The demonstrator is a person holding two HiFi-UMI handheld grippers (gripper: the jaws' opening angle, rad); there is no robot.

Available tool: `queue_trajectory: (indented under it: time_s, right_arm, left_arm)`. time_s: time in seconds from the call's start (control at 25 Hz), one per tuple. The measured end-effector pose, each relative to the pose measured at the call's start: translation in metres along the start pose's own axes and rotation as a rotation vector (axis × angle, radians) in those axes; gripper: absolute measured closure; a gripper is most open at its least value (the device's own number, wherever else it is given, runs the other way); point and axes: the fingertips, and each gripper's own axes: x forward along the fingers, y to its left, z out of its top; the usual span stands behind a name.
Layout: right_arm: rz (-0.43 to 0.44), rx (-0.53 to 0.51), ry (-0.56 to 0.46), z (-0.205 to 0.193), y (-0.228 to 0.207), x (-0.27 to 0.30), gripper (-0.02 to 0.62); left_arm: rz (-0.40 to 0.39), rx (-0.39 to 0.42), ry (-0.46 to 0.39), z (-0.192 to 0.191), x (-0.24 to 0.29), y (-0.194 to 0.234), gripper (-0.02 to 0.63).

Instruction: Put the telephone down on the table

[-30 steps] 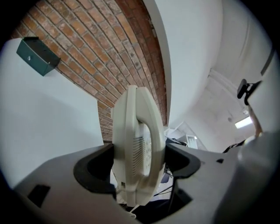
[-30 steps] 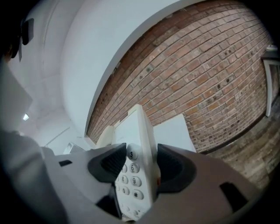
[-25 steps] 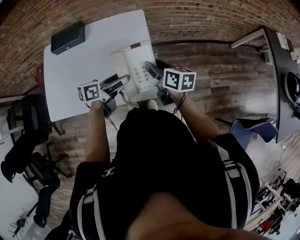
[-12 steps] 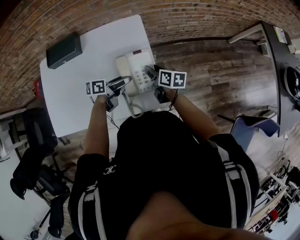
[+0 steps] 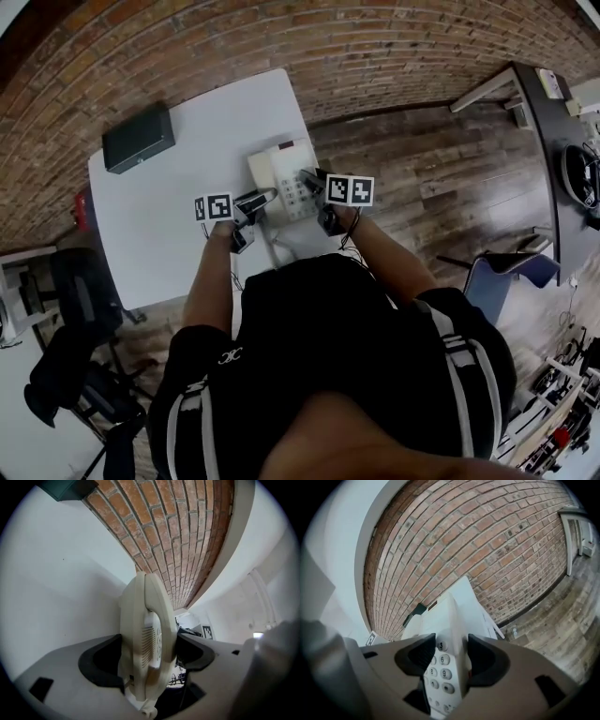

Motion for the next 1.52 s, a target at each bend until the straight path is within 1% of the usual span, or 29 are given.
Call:
queue_trajectory:
  time_s: [0.24, 0.4, 0.52, 0.56, 0.6, 0.64, 0.68, 0.72, 0.76, 0.8, 0.84, 0.88, 0.92, 1.0, 1.08, 1.16, 1.24, 1.4, 1.52]
  right_arm:
    - [-0.008, 0.015, 0.015, -0.009, -0.010, 0.001, 0.394]
    - [0.008, 0.025, 0.013, -0.008, -0.010, 0.003, 0.393]
    - [0.025, 0.007, 0.011, -0.007, -0.009, 0.002, 0.394]
    - [0.026, -0.008, 0.003, -0.005, -0.008, 0.000, 0.406]
    - [0.025, -0.024, -0.013, -0.001, -0.007, -0.004, 0.432]
    - [0.022, -0.040, -0.040, 0.005, -0.006, -0.009, 0.433]
    - [0.017, -0.057, -0.073, 0.011, -0.005, -0.014, 0.433]
    - [0.011, -0.079, -0.112, 0.019, -0.003, -0.020, 0.433]
    - [0.005, -0.107, -0.156, 0.028, -0.001, -0.027, 0.443]
    - [0.002, -0.142, -0.206, 0.038, 0.005, -0.035, 0.477]
    - [0.006, -0.181, -0.254, 0.049, 0.013, -0.044, 0.551]
    - [0.020, -0.217, -0.295, 0.060, 0.024, -0.052, 0.575]
    - [0.040, -0.248, -0.327, 0.070, 0.038, -0.060, 0.586]
    - [0.077, -0.304, -0.381, 0.087, 0.067, -0.075, 0.595]
    - [0.082, -0.353, -0.434, 0.102, 0.091, -0.090, 0.597]
    - [0.066, -0.402, -0.489, 0.116, 0.114, -0.108, 0.597]
    - [0.047, -0.456, -0.554, 0.131, 0.138, -0.127, 0.597]
    - [-0.004, -0.554, -0.681, 0.151, 0.175, -0.165, 0.597]
    - [-0.023, -0.618, -0.744, 0.155, 0.195, -0.185, 0.597]
  left_arm:
    - [0.013, -0.008, -0.014, -0.007, 0.005, 0.006, 0.244]
    - [0.011, -0.013, -0.029, -0.005, 0.004, 0.007, 0.244]
    - [0.036, 0.013, -0.060, -0.003, 0.000, 0.007, 0.244]
    - [0.058, 0.039, -0.075, -0.002, -0.002, 0.006, 0.244]
    - [0.086, 0.073, -0.094, 0.000, -0.006, 0.005, 0.244]
    - [0.121, 0.113, -0.121, 0.003, -0.011, 0.004, 0.244]
    - [0.166, 0.159, -0.164, 0.009, -0.020, 0.003, 0.244]
    - [0.225, 0.210, -0.229, 0.018, -0.032, 0.001, 0.244]
    - [0.300, 0.262, -0.316, 0.029, -0.048, -0.002, 0.264]
    - [0.382, 0.310, -0.412, 0.041, -0.065, -0.007, 0.360]
    - [0.457, 0.354, -0.501, 0.053, -0.082, -0.014, 0.447]
    - [0.520, 0.394, -0.570, 0.063, -0.097, -0.023, 0.506]
    - [0.571, 0.438, -0.617, 0.071, -0.108, -0.035, 0.563]
    - [0.636, 0.539, -0.671, 0.083, -0.123, -0.065, 0.599]
    - [0.650, 0.616, -0.723, 0.092, -0.132, -0.098, 0.604]
    - [0.635, 0.648, -0.789, 0.099, -0.142, -0.133, 0.604]
    - [0.627, 0.671, -0.836, 0.105, -0.152, -0.164, 0.604]
    - [0.643, 0.719, -0.870, 0.107, -0.168, -0.209, 0.606]
    - [0.648, 0.745, -0.859, 0.104, -0.172, -0.227, 0.606]
